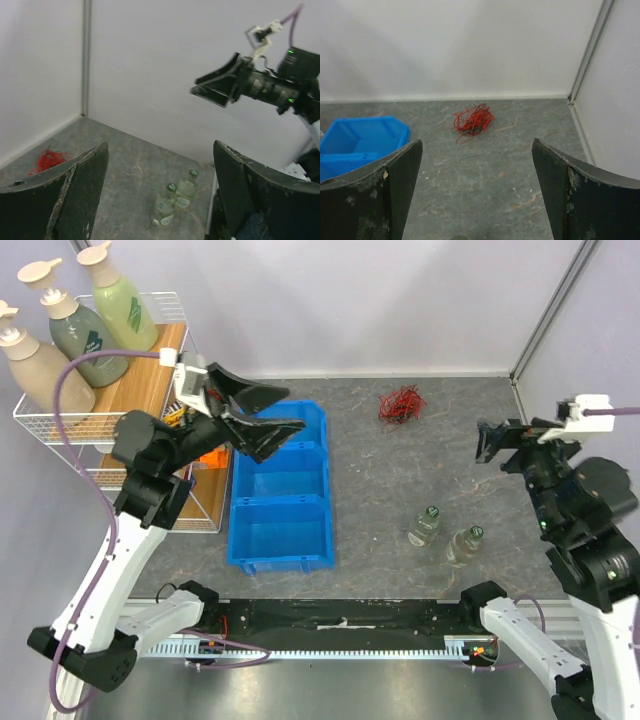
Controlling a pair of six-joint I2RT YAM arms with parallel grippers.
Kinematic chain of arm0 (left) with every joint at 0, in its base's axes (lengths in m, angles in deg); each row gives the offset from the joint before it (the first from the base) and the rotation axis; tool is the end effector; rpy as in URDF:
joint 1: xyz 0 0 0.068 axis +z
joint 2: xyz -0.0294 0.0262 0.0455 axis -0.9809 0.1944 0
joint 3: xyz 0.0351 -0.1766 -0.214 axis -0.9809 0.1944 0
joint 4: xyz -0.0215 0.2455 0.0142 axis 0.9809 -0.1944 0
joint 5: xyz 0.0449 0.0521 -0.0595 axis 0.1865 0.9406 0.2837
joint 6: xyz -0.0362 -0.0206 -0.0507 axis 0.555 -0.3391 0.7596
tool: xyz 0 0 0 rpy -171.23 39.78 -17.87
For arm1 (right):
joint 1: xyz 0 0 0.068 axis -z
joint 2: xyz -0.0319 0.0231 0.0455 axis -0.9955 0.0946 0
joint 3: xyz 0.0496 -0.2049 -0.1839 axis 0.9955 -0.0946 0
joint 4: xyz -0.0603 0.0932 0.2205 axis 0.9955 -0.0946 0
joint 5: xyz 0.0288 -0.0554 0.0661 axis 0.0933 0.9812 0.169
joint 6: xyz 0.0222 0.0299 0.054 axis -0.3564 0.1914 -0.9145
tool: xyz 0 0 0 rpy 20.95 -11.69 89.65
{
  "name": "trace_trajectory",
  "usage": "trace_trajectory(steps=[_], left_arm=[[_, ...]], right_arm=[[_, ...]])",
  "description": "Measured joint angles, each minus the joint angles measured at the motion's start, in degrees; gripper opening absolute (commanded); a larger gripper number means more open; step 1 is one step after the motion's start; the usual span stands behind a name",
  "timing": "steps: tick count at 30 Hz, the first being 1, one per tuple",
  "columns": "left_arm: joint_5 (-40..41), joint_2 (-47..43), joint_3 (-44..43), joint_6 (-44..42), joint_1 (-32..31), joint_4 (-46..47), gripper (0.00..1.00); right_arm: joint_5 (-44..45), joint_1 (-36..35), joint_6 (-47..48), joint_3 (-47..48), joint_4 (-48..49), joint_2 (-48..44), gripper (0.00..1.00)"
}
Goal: Untangle the cables
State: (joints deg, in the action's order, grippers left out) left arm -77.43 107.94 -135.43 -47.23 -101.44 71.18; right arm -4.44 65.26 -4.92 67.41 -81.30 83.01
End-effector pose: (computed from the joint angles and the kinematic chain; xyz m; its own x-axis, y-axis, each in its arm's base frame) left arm 0.1478 -0.0974 0.5079 -0.0322 -0.3681 -0.9292 0.9181 0.3566 -0.1731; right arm 0.0800 0.0117 0.4839 0.0400 0.1944 -0.9801 -0.0405 0.9804 0.1928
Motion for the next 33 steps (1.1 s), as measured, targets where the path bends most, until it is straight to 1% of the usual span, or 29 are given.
trace_trajectory(steps=[4, 6, 8, 14, 18, 20, 22, 26, 29, 32, 33], left_arm=[[1.9, 4.2, -2.1, -1.7, -7.9, -4.1, 0.89], [4.0, 6.5, -2.7, -3.5, -11.3, -7.6, 0.89], [6.3, 8.0, -3.0, -5.3, -13.7, -11.1, 0.89], [11.7, 11.8, -4.6, -10.1, -15.8, -18.7, 0.89], [14.9, 13.7, -5.1, -12.3, -16.8, -21.4, 0.88], [15.9, 14.6, -5.1, -13.0, -17.8, -22.5, 0.88], [16.4, 15.1, -5.1, -13.6, -18.6, -23.5, 0.88], [17.0, 15.3, -5.1, -13.9, -19.5, -23.9, 0.88], [17.0, 15.4, -5.1, -13.9, -19.6, -23.9, 0.88], [16.8, 15.8, -5.2, -13.9, -19.6, -23.9, 0.88], [16.7, 16.0, -5.2, -13.9, -19.6, -23.9, 0.88]], right_arm=[[-2.5, 0.0, -2.1, -4.4, 2.2, 4.5, 0.98], [-3.7, 0.0, -3.5, -6.4, 3.0, 8.4, 0.98], [-4.8, 0.0, -5.4, -7.4, 4.3, 15.1, 0.98], [-5.7, 0.7, -11.8, -6.1, 9.6, 39.0, 0.98], [-7.1, 4.3, -17.8, -1.4, 12.7, 53.6, 0.98], [-7.2, 7.0, -20.9, 2.8, 13.7, 60.4, 0.98], [-7.0, 9.0, -23.2, 6.0, 15.8, 65.7, 0.98], [-6.3, 10.9, -25.7, 8.9, 19.9, 72.2, 0.98], [-7.1, 11.0, -27.5, 12.7, 21.4, 77.1, 0.93], [-8.3, 11.0, -29.2, 14.5, 22.7, 80.3, 0.81], [-8.6, 11.0, -29.7, 14.8, 22.9, 80.9, 0.78]])
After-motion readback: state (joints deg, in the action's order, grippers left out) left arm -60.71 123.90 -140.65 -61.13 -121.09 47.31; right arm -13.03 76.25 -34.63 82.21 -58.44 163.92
